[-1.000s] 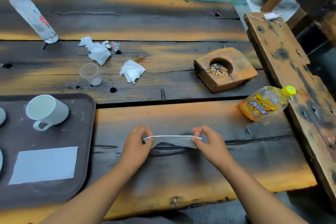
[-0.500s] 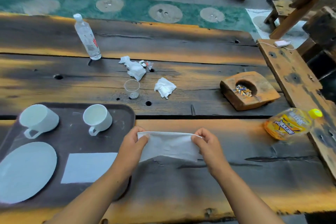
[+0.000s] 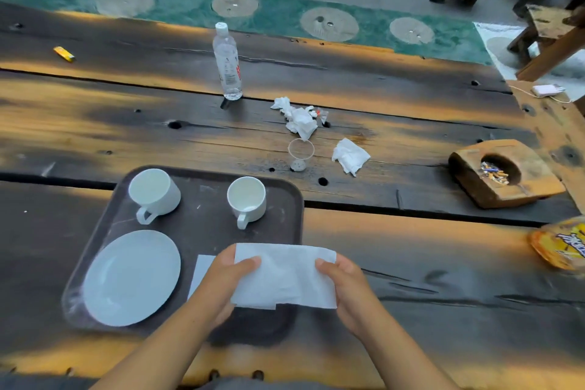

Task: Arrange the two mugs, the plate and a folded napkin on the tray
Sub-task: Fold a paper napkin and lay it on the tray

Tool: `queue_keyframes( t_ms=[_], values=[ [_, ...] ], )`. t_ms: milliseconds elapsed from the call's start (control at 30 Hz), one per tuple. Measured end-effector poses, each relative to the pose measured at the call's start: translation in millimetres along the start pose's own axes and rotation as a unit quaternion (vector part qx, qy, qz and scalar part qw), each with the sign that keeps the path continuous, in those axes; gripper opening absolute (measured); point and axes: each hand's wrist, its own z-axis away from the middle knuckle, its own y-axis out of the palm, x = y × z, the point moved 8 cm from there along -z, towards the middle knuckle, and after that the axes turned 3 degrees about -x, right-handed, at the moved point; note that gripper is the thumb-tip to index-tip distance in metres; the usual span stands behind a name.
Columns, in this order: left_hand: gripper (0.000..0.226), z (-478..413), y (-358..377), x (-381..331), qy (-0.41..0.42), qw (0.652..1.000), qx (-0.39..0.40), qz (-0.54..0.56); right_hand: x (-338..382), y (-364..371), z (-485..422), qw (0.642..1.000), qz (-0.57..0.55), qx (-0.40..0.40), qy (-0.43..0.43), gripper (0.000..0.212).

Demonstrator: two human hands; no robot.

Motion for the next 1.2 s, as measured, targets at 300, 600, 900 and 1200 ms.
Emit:
queue_keyframes(
  t_ms=[300,600,900,1200],
  values=[
    [0.026,-10.8,-73.0,8.7,-0.038,0.997,0.035,-0.062,-45.5,34.1,-19.8,0.991,0.11,-0.079,0.021,0.017],
    [0.022,-33.3,-124.9,0.2,0.048,0.916,-0.038,-0.397,-72.1,60.0,-36.7,0.945,0.31,-0.102,-0.021,0.015],
    [0.038,-50.0,-131.8,1.2,0.079,0.839,-0.042,-0.537,-72.0,59.9,-52.4,0.913,0.393,-0.106,-0.014,0.039],
    [0.041,-61.1,-127.7,7.2,0.083,0.793,-0.067,-0.599,-66.0,60.6,-61.1,0.872,0.473,-0.122,-0.024,0.037]
  ],
)
